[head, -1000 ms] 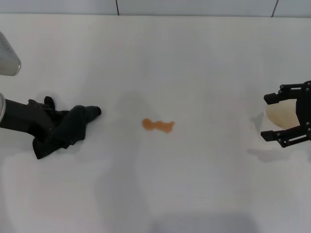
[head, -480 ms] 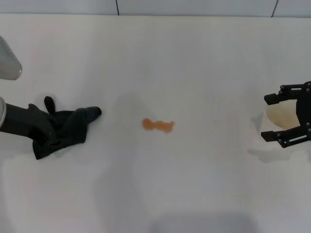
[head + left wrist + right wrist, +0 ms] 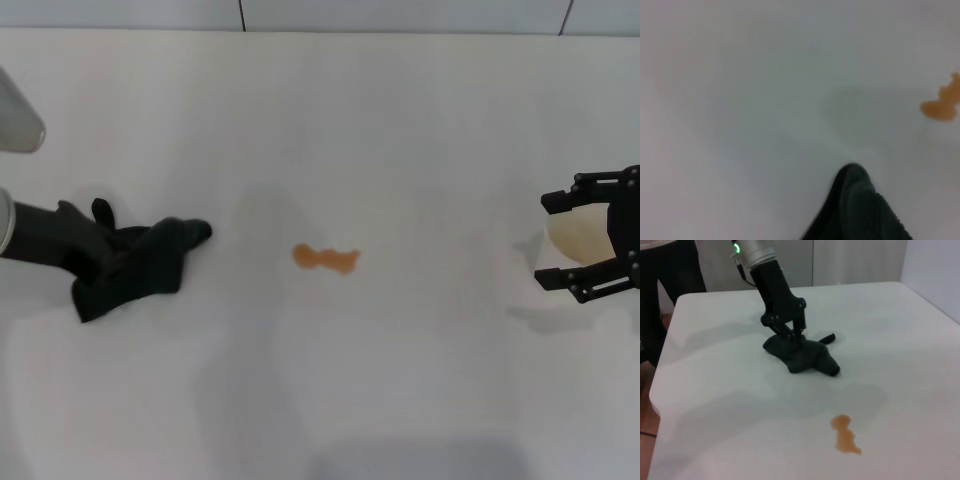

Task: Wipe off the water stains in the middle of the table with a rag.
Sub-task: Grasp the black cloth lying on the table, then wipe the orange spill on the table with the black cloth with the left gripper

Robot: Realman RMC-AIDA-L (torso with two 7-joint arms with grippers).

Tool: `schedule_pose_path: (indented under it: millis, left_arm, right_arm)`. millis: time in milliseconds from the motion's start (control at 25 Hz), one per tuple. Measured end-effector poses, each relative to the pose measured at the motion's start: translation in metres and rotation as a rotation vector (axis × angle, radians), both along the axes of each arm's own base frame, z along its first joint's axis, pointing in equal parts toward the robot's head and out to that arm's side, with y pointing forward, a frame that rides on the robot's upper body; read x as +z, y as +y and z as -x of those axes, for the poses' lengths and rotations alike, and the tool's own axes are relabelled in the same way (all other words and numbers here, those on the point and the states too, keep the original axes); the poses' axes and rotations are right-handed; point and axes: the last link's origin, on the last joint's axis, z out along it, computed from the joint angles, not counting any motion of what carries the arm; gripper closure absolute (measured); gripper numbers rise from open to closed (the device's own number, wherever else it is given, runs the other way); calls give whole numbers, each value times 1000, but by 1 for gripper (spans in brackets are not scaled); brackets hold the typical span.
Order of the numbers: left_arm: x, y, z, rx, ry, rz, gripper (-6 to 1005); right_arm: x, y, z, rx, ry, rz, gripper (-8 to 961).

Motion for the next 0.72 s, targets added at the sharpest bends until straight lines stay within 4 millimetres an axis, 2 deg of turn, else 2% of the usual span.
schedule_pose_path:
  millis: [120, 200, 240, 480, 720]
  left_arm:
    - [-1, 4, -7, -9, -31, -8, 878]
    - [-6, 13, -27, -37, -89, -6, 905]
    - [-7, 14, -29, -41, -92, -1, 919]
    - [-45, 31, -69, -116, -99, 114, 919]
    - [-80, 32, -95, -191, -80, 207, 918]
  right_arm:
    - [-1, 0, 1, 6, 2, 6, 78]
    - [-6, -1, 4, 15, 6, 22, 79]
    - [-6, -1, 4, 16, 6, 25, 79]
    - [-16, 2, 8, 34, -5, 34, 79]
    - [-24, 7, 14, 23, -1, 31, 79]
